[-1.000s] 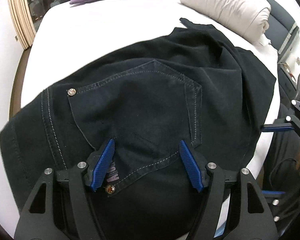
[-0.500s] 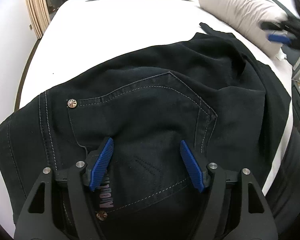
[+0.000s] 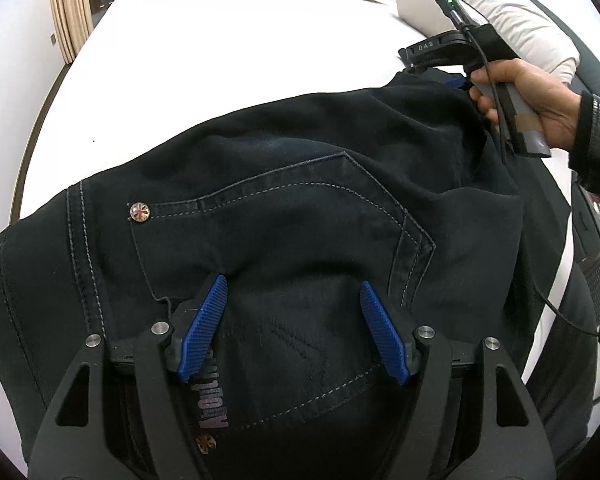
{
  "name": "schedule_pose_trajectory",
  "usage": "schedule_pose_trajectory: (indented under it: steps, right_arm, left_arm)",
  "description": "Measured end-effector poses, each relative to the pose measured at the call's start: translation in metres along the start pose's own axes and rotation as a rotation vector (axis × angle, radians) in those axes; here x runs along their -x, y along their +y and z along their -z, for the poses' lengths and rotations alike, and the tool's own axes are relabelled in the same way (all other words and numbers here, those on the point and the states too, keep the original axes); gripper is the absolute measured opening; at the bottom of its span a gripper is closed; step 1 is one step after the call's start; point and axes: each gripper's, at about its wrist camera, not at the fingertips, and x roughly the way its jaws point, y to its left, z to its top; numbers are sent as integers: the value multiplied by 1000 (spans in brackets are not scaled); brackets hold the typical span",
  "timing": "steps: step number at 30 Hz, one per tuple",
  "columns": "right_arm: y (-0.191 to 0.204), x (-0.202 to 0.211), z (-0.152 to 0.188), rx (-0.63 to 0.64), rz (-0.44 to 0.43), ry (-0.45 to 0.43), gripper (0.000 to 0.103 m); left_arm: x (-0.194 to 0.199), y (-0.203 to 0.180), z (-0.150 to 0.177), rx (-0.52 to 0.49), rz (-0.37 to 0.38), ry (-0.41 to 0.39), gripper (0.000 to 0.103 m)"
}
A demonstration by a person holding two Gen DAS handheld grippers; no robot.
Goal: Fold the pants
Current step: 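Move the right gripper to the leg hem and grasp it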
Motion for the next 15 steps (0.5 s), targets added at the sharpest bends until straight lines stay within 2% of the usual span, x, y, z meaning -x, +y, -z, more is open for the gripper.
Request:
schedule_pose_trajectory:
  steps: [2,4,6,8,11,15]
  right_arm:
    - [-5,1,-2,-16,-17,-13,59]
    - [-9,3,-3,-4,-25,-26,23]
    - [-17,7,-3,-4,-56,-22,8]
    - [-28,19,-2,-28,-92,-45,6]
    - [-56,55,2,-82,-168,-142,6]
    - [-124,122,39,-221,-284,-290,6]
  left_arm:
    - [-1,0,-3,-1,-4,0,68]
    - [1,-1,2,-2,-9,-2,68]
    - [2,-2,2,-1,-10,-2,68]
    - [3,-2,4,1,-12,-1,68]
    - [3,-4,3,4,-12,0,68]
    - [3,-7,0,5,-18,6,68]
